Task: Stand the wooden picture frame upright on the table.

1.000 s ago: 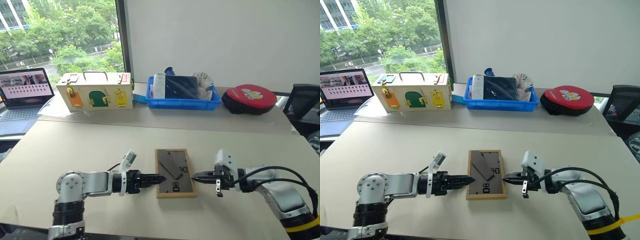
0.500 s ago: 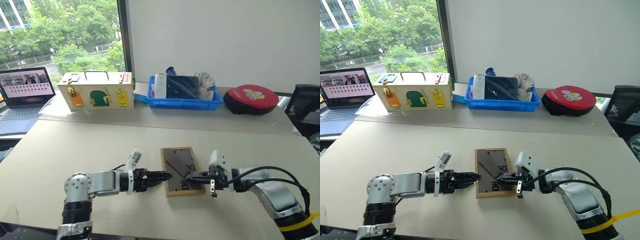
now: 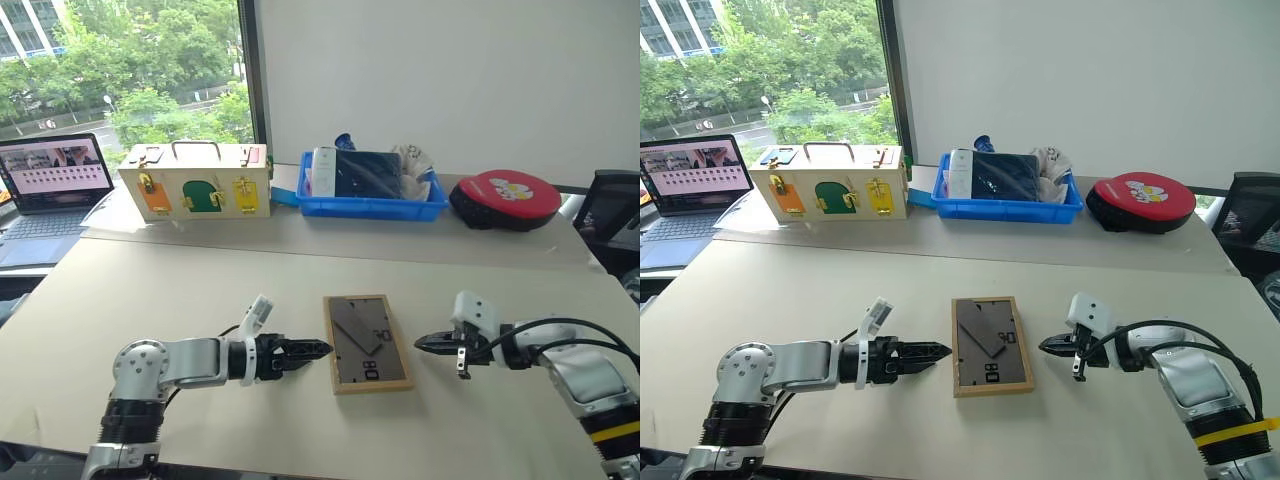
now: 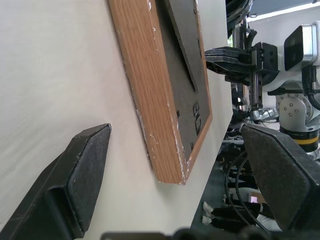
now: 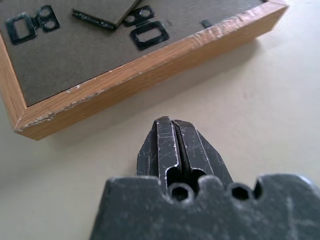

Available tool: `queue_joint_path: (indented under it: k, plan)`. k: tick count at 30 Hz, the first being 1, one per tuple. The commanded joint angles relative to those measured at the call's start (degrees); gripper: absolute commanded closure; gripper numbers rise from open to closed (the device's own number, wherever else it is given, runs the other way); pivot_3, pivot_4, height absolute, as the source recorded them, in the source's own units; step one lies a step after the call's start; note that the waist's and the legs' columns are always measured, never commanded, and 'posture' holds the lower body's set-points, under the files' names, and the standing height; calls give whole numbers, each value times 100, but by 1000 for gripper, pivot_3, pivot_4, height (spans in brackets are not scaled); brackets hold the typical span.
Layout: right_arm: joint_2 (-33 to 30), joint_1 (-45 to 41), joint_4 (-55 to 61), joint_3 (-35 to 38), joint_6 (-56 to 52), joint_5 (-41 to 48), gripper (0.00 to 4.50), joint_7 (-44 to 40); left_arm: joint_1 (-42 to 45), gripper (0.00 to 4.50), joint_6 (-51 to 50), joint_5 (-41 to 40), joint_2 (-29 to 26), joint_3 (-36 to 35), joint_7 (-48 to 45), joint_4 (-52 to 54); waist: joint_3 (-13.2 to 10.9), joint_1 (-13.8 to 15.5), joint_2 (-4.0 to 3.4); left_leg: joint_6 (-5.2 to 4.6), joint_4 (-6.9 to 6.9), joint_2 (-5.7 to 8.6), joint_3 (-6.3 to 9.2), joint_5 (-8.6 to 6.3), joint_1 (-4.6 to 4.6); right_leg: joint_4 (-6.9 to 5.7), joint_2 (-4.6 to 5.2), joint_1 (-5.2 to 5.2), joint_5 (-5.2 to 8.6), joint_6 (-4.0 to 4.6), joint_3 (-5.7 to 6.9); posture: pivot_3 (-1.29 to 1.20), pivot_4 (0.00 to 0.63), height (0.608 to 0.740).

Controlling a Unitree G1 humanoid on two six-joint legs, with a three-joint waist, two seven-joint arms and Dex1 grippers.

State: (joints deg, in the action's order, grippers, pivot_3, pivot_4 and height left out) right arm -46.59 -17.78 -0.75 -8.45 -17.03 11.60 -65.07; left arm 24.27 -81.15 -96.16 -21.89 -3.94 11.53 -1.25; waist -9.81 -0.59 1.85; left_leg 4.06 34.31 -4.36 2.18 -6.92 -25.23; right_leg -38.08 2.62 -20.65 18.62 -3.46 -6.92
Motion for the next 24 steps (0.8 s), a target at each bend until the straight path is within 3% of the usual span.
queue_joint_path:
  k: [1, 6, 12, 15, 22, 24]
  plan:
    - [305, -111, 335, -123, -16, 36, 4500, 88, 135, 34, 178, 157, 370, 358, 88, -303, 0, -7, 0, 0, 0, 1, 0, 0, 0, 3, 0, 3, -1, -1, -1, 0, 150, 726]
    - [622, -94, 471, -279, -162, -58, 4500, 244, 178, 34, 284, 133, 543, 376, 168, -419, 2, -20, -2, 0, -2, 1, 6, 0, 3, 2, -1, 8, -1, -1, 1, 0, 150, 726]
    - [623, 0, 532, -240, -256, -82, 4500, 269, 76, 34, 291, 69, 355, 300, 148, -342, 2, -29, -2, 0, -2, 1, 7, 0, 3, 2, -1, 10, -1, -2, 2, 0, 150, 726]
    - [574, 36, 545, -174, -279, -55, 4500, 252, 29, 711, 378, -33, 243, 170, 125, -372, 2, -44, -2, 0, -4, 1, 8, 0, 4, 3, -1, 9, -1, -1, 3, 0, 150, 726]
    - [573, -87, 448, -50, -273, 25, 4500, 258, 139, 3264, 596, -466, 291, 117, -25, -359, 1, -34, -2, 0, -9, 1, 8, 0, 3, 6, -1, 6, 0, -1, 3, 0, 150, 726]
    - [606, -197, 443, 84, -362, 178, 4500, 265, 166, 3336, 676, -529, 292, 114, -62, -328, 0, -40, -1, 0, -9, 2, 8, 0, 2, 6, -1, 5, 0, -1, 2, 0, 150, 726]
